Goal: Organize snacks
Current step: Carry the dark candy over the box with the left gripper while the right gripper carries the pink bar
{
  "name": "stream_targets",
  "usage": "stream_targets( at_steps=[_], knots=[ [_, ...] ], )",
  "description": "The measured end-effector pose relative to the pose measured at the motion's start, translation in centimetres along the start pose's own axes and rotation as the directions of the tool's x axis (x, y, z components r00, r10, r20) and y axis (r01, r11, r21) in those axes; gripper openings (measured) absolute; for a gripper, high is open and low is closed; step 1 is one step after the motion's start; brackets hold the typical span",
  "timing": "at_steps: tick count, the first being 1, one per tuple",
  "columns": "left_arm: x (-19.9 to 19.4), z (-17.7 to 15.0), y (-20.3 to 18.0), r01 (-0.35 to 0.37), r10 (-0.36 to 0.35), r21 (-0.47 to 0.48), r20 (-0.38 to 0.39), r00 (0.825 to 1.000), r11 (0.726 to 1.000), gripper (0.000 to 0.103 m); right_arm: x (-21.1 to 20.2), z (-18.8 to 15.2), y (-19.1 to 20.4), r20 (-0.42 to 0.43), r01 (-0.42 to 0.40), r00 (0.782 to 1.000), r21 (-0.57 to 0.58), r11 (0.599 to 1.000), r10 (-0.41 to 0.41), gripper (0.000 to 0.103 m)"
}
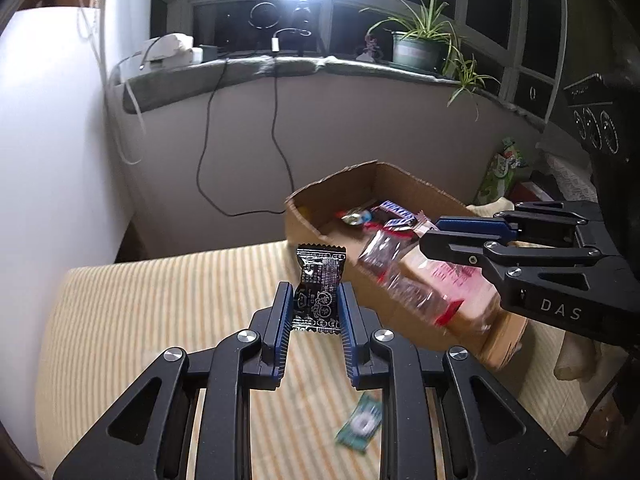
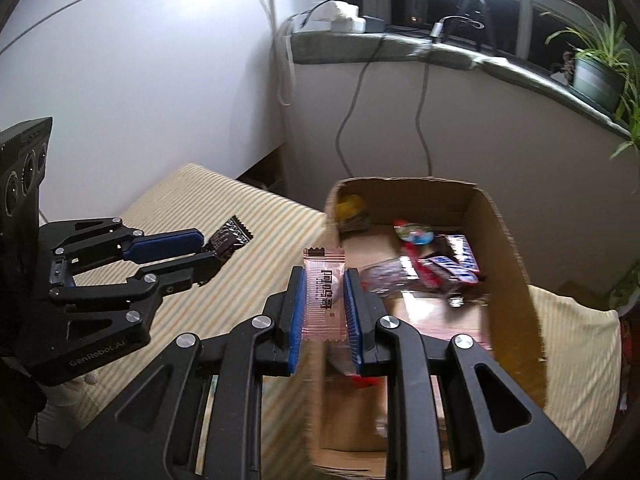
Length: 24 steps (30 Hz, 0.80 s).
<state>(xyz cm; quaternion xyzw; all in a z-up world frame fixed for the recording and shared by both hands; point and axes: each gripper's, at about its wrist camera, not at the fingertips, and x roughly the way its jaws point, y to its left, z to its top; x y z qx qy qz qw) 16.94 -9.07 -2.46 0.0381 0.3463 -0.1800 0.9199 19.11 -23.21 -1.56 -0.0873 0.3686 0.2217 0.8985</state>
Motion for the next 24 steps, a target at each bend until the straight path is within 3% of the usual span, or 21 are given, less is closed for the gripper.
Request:
stream_targets(
  at_steps=[11, 24],
  knots=[
    [3.4, 2.4, -2.4, 0.041, -0.041, 0.012, -0.014, 0.999, 0.999, 0.021, -0.2, -0.4, -5.6, -0.008, 0.059, 0.998, 0.051, 0.997, -0.058, 0.02],
    [6.6, 4.1, -4.3, 0.056, -0.054, 0.046, -0.036, 0.998, 0.997, 0.021, 0.7, -0.8, -9.2, -0.024, 0.08, 0.997, 0.09, 0.993, -0.078, 0.02]
  ],
)
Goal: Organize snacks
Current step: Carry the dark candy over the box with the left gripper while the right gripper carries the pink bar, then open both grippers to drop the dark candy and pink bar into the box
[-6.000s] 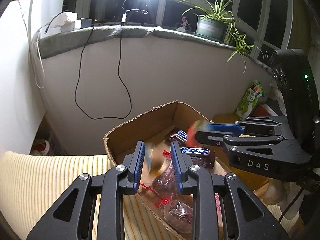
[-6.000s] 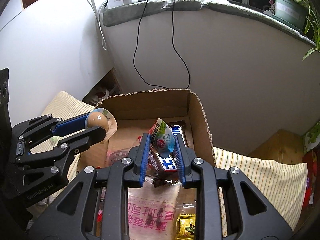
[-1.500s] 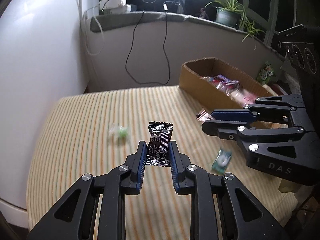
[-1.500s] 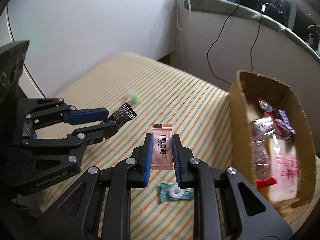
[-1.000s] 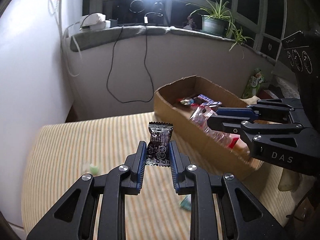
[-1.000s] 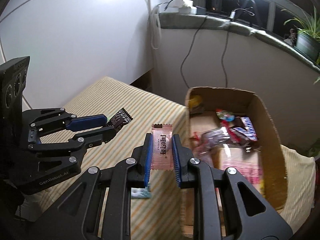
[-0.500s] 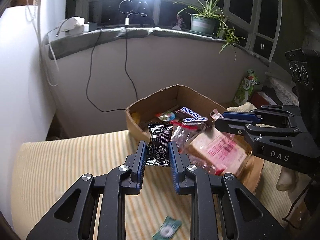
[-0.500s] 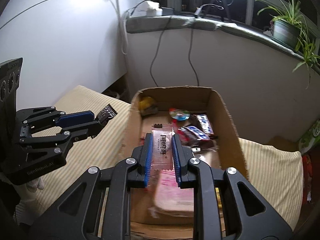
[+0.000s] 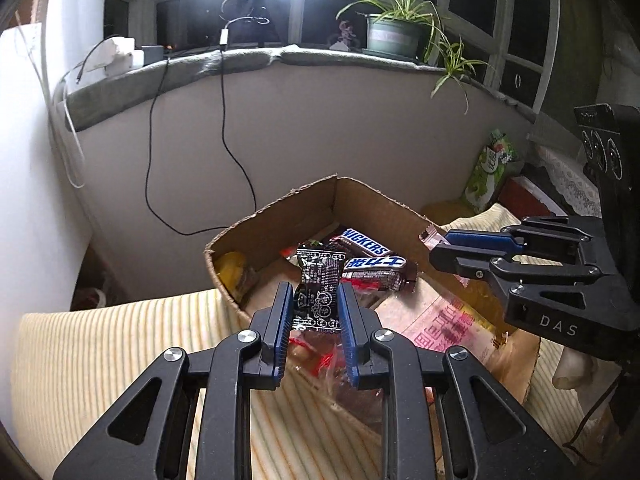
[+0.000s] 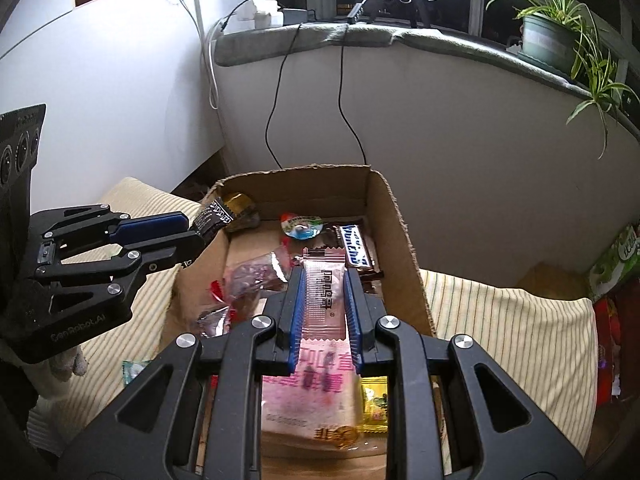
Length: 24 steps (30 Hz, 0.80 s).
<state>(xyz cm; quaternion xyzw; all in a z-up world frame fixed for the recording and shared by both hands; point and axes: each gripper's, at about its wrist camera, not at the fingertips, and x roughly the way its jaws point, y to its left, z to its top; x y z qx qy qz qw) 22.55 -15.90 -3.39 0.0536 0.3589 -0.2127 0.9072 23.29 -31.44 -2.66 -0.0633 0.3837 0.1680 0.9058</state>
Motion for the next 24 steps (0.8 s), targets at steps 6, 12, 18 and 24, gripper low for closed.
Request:
stream_targets(
  at_steps=[6, 12, 18, 24],
  knots=[
    [0.6, 0.2, -0.8, 0.003, -0.003, 0.016, -0.006, 1.0, 1.0, 0.021, 0.5, -0.1, -1.1, -0.01, -0.001, 1.0, 0.019, 1.0, 0.001, 0.02],
    [0.8, 0.4, -1.3, 0.0, 0.0, 0.029, -0.007, 1.0, 1.0, 0.021, 0.8, -0.2, -1.9, -0.017, -0.003, 1.0, 0.036, 0.999, 0.003, 0.02],
    [0.7, 0.5, -1.6, -0.012, 0.012, 0.037, -0.004, 1.0, 0.999, 0.029, 0.7, -0.4, -2.3, -0.015, 0.004, 1.0, 0.048, 0.999, -0.003, 0.021],
    [0.3, 0.6, -1.7, -0.032, 0.032, 0.047, 0.013, 0.999, 0.998, 0.046, 0.2, -0.6, -2.1, 0.005, 0.038, 0.999, 0.038, 0.999, -0.038, 0.064]
  ],
)
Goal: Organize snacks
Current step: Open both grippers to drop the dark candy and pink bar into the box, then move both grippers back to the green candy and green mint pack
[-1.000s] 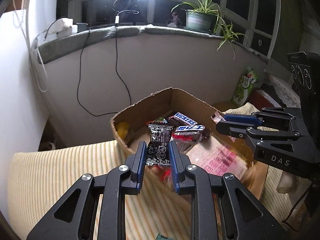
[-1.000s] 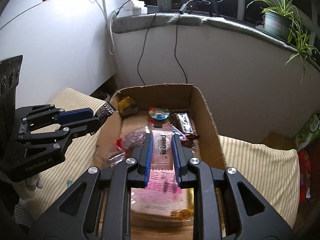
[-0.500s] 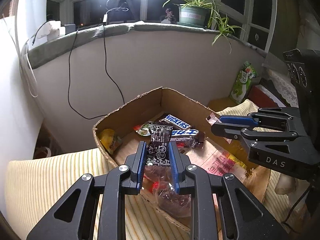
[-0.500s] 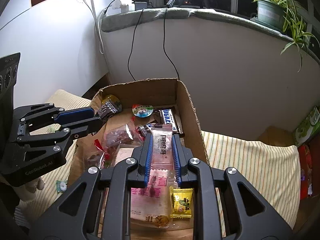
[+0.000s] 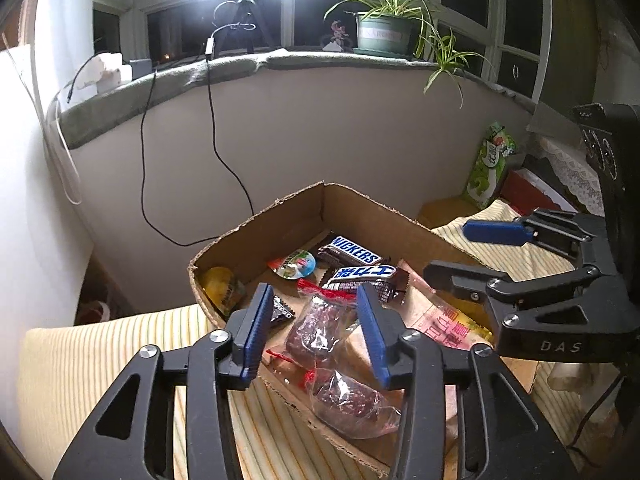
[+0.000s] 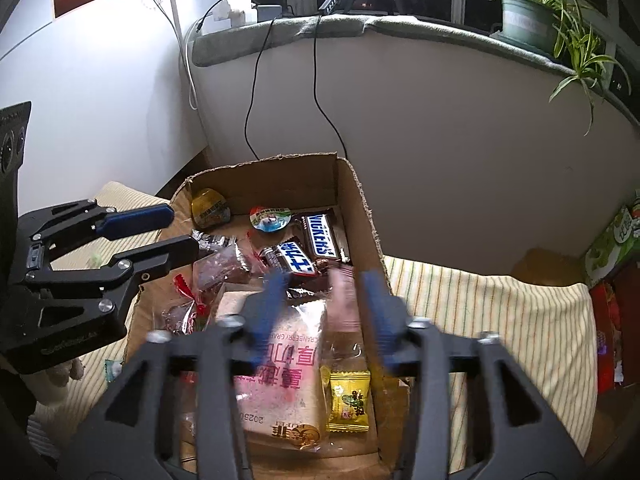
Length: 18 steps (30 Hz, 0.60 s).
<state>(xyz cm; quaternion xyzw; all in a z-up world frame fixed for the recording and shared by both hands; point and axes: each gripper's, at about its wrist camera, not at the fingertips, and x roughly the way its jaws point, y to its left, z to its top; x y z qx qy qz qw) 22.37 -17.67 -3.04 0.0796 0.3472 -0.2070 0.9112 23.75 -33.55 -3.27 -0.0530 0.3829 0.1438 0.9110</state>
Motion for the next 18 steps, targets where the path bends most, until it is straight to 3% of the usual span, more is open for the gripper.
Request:
stream_targets(
  at_steps=[2, 5, 10, 18],
  knots=[
    [-0.2, 0.0, 0.0, -0.01, 0.009, 0.003, 0.008, 1.0, 1.0, 0.056, -0.2, 0.0, 0.0, 0.007, 0.009, 1.0, 0.0, 1.0, -0.009, 0.07],
    [-0.9, 0.0, -0.1, -0.028, 0.028, 0.007, 0.03, 0.999, 1.0, 0.062, -0.4, -0.1, -0.1, 0.01, 0.019, 1.0, 0.003, 1.0, -0.019, 0.078],
    [-1.9, 0.0, -0.5, -0.046, 0.045, 0.019, 0.046, 0.998, 0.999, 0.07, -0.8, -0.2, -0.2, 0.013, 0.037, 0.999, 0.012, 0.999, -0.037, 0.081],
    [-4.5, -0.6, -0.8, -0.071, 0.069, 0.019, 0.092, 0.993, 0.997, 0.07, -1.9, -0.7, 0.9, 0.017, 0.049, 0.999, 0.009, 0.999, -0.049, 0.081]
  ],
)
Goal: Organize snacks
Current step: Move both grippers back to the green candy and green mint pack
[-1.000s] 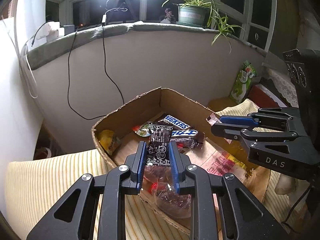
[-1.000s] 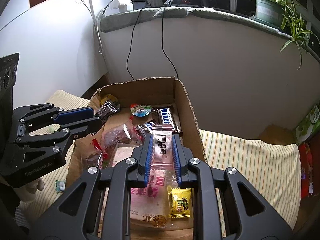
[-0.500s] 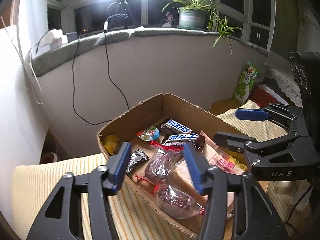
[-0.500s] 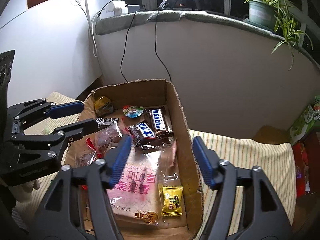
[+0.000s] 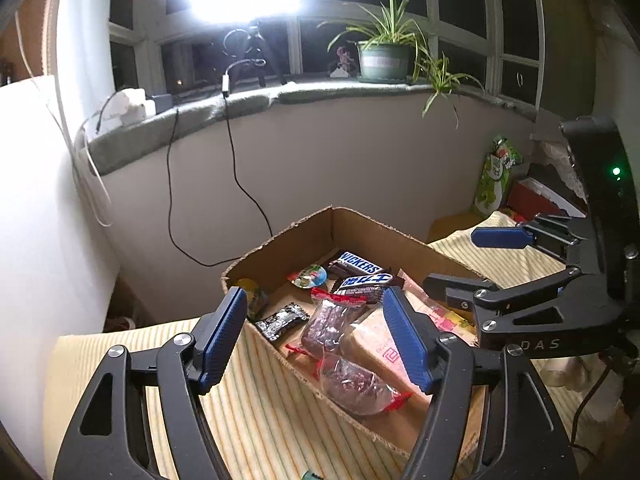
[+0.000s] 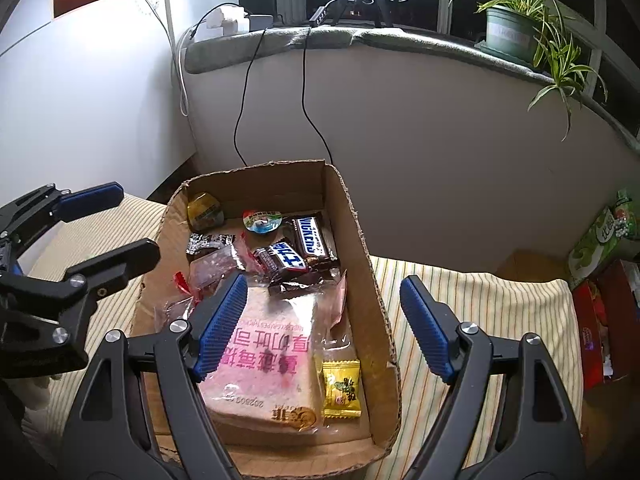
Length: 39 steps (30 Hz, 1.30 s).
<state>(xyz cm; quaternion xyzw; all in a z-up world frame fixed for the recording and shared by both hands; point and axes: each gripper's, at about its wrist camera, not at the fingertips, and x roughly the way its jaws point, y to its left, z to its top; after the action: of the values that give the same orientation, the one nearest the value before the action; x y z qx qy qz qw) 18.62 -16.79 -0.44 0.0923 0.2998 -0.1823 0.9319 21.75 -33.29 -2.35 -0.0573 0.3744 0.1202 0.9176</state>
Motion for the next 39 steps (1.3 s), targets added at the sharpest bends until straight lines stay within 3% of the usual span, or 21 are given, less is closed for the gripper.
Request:
stream_targets(
  at_steps=[23, 39],
  knots=[
    [-7.5, -3.1, 4.1, -0.05, 0.055, -0.069, 0.07, 0.996, 0.996, 0.07, -4.9, -1.4, 7.9, 0.066, -0.069, 0.995, -0.073, 0.995, 0.074, 0.081],
    [-9.2, -7.5, 10.3, -0.098, 0.104, -0.183, 0.025, 0.994, 0.978, 0.07, -6.6, -4.4, 14.5, 0.035, -0.188, 0.981, -0.121, 0.975, 0.193, 0.081]
  ],
)
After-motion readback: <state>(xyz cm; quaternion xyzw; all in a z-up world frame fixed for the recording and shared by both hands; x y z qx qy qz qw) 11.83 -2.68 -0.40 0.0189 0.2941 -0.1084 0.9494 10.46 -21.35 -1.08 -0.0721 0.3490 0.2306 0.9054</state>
